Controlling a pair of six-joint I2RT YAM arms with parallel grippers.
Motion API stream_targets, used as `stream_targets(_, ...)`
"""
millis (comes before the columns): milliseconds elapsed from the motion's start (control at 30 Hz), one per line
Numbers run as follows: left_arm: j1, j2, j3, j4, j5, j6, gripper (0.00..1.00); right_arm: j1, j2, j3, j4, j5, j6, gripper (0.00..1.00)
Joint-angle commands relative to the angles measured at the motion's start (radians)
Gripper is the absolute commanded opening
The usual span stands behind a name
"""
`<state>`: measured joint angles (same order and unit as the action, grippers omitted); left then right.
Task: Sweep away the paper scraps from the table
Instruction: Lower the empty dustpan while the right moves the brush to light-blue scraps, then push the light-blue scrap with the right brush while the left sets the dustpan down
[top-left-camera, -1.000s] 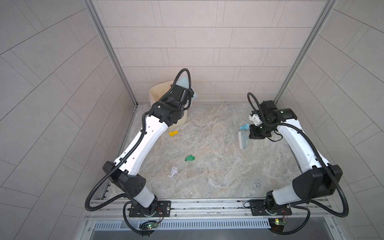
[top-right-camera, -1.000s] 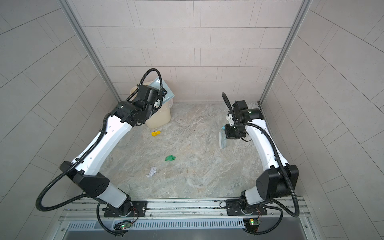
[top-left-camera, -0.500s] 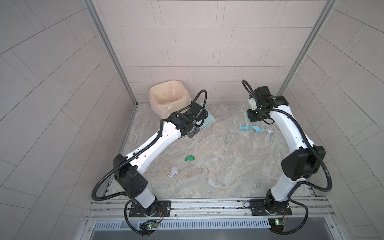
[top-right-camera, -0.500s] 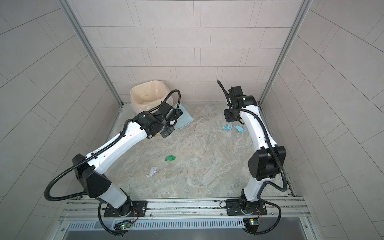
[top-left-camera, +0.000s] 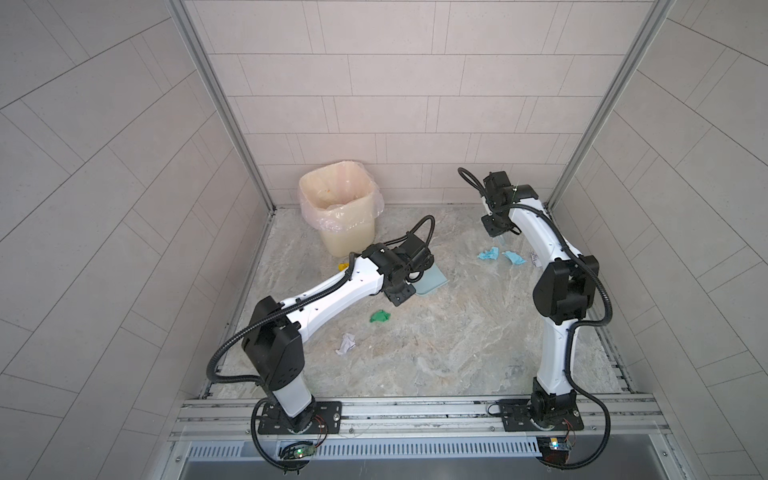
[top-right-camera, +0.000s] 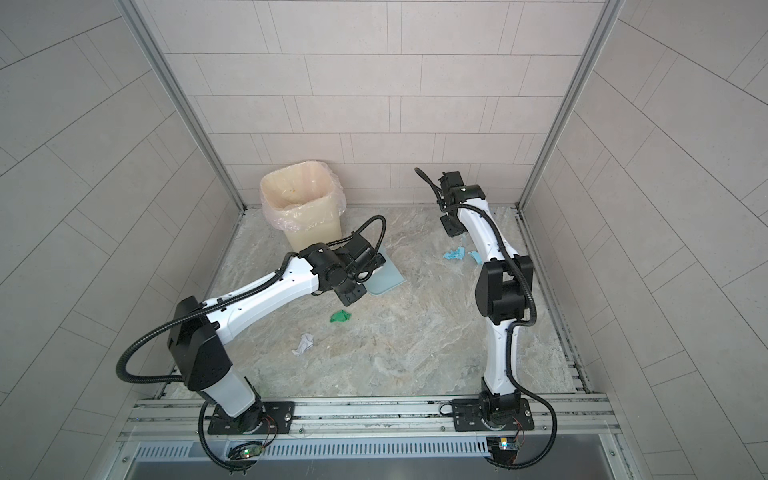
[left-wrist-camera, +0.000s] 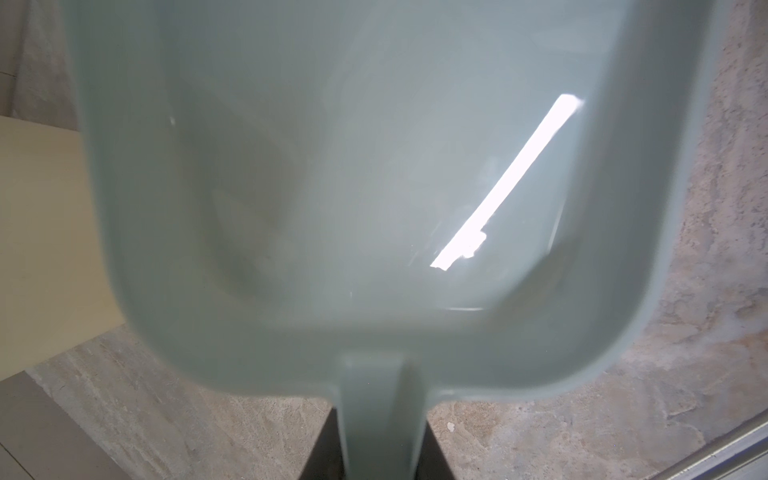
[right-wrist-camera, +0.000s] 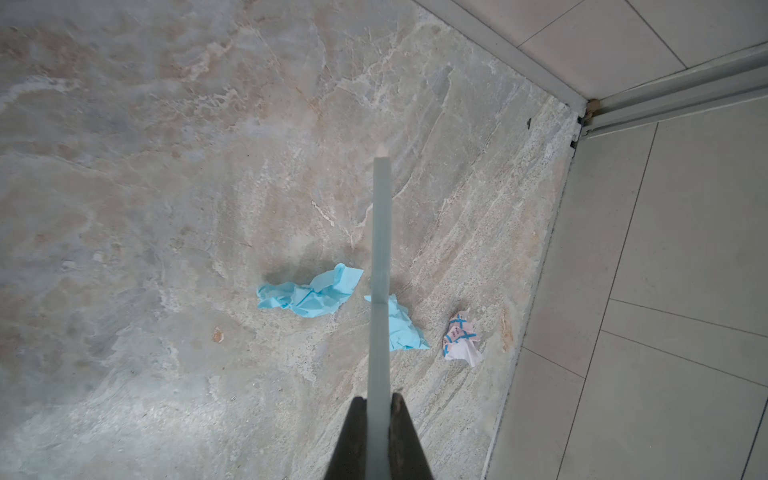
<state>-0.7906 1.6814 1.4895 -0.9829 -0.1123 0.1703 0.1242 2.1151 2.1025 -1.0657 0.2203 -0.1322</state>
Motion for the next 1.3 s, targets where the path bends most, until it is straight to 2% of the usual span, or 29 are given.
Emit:
stream_targets(0,0.002,0.003,-0.006,0.008,0.023,-0.024,0.00,0.005,0.048,0.060,-0.007,0.032,-0.043,0.00)
stream_targets(233,0.001,0.019,-0.022,0.007,0.028,-0.024,0.00,0.023,0.142,0.147,-0.062,0.022,-0.098,0.00)
stream_targets(367,-0.002,0.018,-0.042,0.007,0.033,-0.036,0.00,0.039,0.130,0.121,-0.092,-0.011,-0.111,0.00)
stream_targets(733,-0.035,0.025,-0.067,-0.014,0.049,-0.038,0.00,0.171,-0.081,-0.168,-0.183,-0.065,-0.083,0.00)
stream_targets(967,-0.058,0.038,-0.079,-0.016,0.059,-0.038,0.00,0.238,-0.216,-0.294,-0.238,-0.163,-0.032,0.00)
stream_targets(1133,-0.089,0.050,-0.098,-0.016,0.073,-0.033,0.00,0.211,-0.266,-0.319,-0.205,-0.028,0.021,0.00)
stream_targets(1267,-0.118,0.080,-0.090,-0.016,0.079,-0.019,0.00,0.175,-0.233,-0.321,-0.191,-0.016,0.032,0.00)
